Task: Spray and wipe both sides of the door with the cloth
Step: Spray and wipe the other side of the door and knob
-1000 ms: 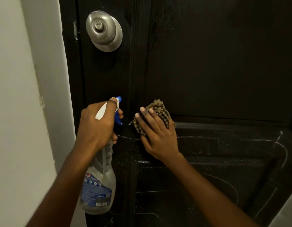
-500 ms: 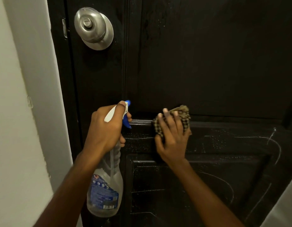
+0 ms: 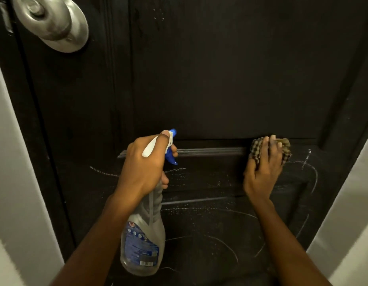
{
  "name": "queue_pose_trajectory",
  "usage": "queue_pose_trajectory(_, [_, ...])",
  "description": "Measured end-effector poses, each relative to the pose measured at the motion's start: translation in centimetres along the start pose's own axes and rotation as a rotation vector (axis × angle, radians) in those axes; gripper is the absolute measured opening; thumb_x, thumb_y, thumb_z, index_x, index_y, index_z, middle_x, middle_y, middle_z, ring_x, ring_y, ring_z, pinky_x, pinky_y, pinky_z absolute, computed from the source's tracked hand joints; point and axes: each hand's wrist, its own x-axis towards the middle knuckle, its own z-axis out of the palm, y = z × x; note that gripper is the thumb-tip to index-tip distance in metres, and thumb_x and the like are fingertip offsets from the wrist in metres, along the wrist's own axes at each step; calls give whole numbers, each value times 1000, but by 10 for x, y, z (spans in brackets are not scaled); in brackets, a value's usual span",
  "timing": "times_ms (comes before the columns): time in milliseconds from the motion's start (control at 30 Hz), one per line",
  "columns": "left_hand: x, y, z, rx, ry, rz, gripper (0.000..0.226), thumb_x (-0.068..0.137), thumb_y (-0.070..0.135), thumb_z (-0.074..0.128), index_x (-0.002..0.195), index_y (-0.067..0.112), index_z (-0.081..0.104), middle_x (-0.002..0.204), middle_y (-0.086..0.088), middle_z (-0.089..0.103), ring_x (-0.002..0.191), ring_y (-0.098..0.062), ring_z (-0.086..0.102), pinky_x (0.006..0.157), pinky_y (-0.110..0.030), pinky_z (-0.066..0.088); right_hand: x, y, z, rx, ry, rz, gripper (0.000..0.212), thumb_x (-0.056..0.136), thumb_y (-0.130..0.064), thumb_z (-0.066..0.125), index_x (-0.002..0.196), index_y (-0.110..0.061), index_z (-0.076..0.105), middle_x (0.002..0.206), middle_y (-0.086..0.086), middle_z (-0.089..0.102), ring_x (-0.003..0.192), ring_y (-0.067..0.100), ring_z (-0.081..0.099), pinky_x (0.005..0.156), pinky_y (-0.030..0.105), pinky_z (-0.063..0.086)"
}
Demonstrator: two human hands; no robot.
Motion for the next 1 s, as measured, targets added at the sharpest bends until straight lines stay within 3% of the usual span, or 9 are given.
queue_pose_trajectory(67, [0,1,6,3,-16,6,47,102,44,39,85,13,69,82,-2,72,39,-22,57,43,-34,53,-2,-24,8,68,51,242,63,98,-29,40,158,-15,29,167,2,21,155,20,9,122,59,13])
queue_pose_trajectory(133, [1,0,12,3,-27,15,47,103,44,38,86,14,69,85,-2,73,40,-20,57,43,-32,52,-10,-57,18,120,56,327,64,98,-32,40,159,-18,27,167,-1,18,155,17,6,121,62,10])
queue_pose_trajectory(300, [5,0,26,34,-58,45,46,105,41,37,84,15,69,82,-6,73,43,-26,60,45,-36,54,-28,-73,17,102,-163,-162,65,95,-30,47,157,-21,29,166,0,23,156,15,7,122,52,13])
queue_pose_trajectory(367, [7,4,36,31,-78,44,47,104,41,38,84,14,70,84,-4,73,43,-28,61,46,-38,56,-16,-52,9,78,-174,-230,64,94,-28,48,156,-21,32,165,1,26,156,14,10,120,53,21])
queue_pose_trajectory(467, [8,9,50,16,-95,45,47,104,42,38,84,13,69,82,-6,73,41,-26,59,43,-34,53,0,-13,-3,78,-130,-203,64,93,-22,49,155,-16,36,165,4,28,155,18,14,122,48,21])
queue_pose_trajectory(600, [8,13,73,-24,-154,23,48,104,43,37,85,12,69,86,-4,73,39,-23,56,42,-31,50,18,48,-17,88,-55,-93,62,93,-16,47,154,-9,39,163,12,31,155,26,18,124,51,19])
queue_pose_trajectory(700, [5,17,93,-18,-186,25,47,103,44,38,85,13,69,85,-3,73,39,-22,55,42,-31,51,31,80,-26,116,30,122,60,96,-18,43,156,-12,35,164,8,30,155,23,17,124,57,19])
queue_pose_trajectory(833, [1,22,127,-21,-218,40,46,103,43,39,83,15,69,82,-1,73,40,-24,56,41,-32,51,34,61,-21,207,108,357,61,96,-23,46,155,-13,35,165,6,28,153,17,12,123,60,17])
queue_pose_trajectory(1000, [0,24,177,-32,-206,15,49,103,45,39,83,13,70,67,-9,69,41,-26,59,40,-34,53,11,54,-32,166,-223,-142,62,96,-24,47,157,-14,36,167,3,23,156,22,13,123,52,19])
